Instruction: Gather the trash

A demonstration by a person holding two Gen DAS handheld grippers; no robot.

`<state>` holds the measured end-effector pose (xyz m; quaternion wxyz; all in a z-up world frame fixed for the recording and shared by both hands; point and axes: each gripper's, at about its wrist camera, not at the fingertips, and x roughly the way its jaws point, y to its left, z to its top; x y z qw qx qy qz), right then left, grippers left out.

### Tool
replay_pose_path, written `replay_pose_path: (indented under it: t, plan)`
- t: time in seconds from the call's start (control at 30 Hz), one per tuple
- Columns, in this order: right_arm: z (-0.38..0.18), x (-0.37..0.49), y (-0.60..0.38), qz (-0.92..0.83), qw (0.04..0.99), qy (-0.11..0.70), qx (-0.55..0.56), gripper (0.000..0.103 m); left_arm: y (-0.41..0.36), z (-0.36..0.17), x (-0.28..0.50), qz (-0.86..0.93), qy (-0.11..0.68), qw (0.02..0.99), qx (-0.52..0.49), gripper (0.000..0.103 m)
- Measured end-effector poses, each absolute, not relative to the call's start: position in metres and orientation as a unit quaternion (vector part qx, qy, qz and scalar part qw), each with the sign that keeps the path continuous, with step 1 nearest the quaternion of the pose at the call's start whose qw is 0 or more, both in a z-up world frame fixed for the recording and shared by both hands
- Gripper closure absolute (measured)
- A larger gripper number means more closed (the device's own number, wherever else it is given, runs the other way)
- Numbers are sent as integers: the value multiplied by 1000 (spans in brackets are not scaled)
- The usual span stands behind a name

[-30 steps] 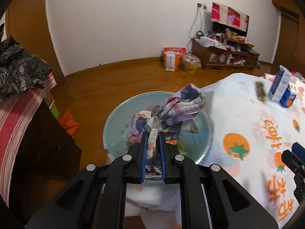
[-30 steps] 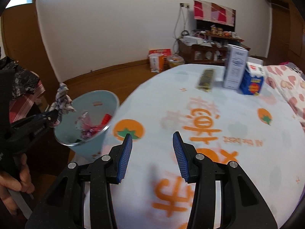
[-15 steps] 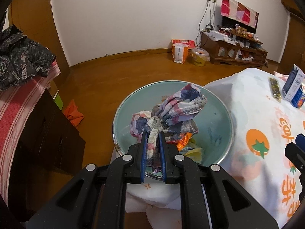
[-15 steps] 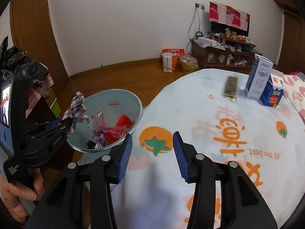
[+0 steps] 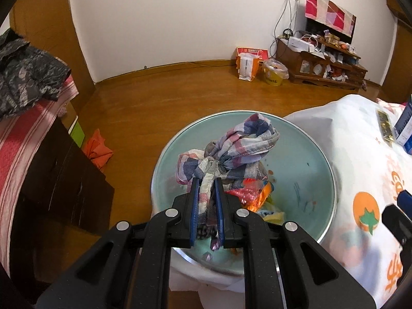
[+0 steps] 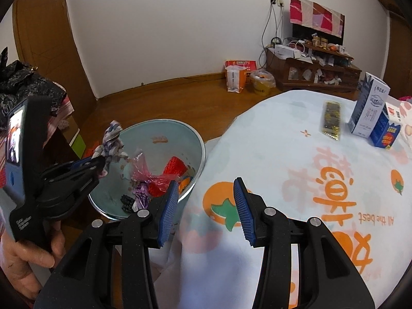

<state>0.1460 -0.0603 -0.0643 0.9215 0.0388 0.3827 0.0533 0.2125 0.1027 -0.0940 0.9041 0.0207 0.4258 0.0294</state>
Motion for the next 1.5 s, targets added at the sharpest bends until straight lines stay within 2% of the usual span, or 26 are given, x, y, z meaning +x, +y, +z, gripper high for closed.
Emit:
replay_pose_path:
  t: [0.87, 0.97, 1.0, 1.03, 1.07, 1.1, 1.17, 1.23, 1.4, 1.5]
  plan:
    - [-71, 164, -77, 33, 920, 387, 55, 58, 69, -139, 270, 32, 488, 871, 57, 91]
    - [-70, 163, -75, 35, 920, 387, 54, 58, 80, -138, 270, 56, 486, 870, 65, 82]
    - [-70, 162, -74, 34, 920, 386, 53, 58, 84, -135, 267, 57, 483, 872, 58, 76]
    - [-70, 162, -74, 33, 920, 386, 53, 58, 88, -132, 264, 61, 482, 873, 51, 60]
    - [-70, 162, -74, 33, 920, 386, 54, 58, 91, -128, 260, 63, 476, 876, 44, 52]
    - [-70, 163, -73, 33, 920, 387, 56, 56, 93, -124, 254, 63, 469, 880, 39, 45]
    - [-70, 163, -73, 33, 921, 383, 58, 48, 97, -117, 242, 61, 459, 886, 37, 38]
    - [-69, 162, -72, 31, 923, 377, 61, 36, 104, -109, 227, 60, 446, 892, 28, 21]
    - [-67, 154, -71, 40, 921, 376, 96, 21, 118, -91, 178, 66, 409, 910, 18, 14]
    - [-60, 140, -63, 39, 927, 365, 84, 15, 121, -83, 151, 68, 398, 915, 22, 11]
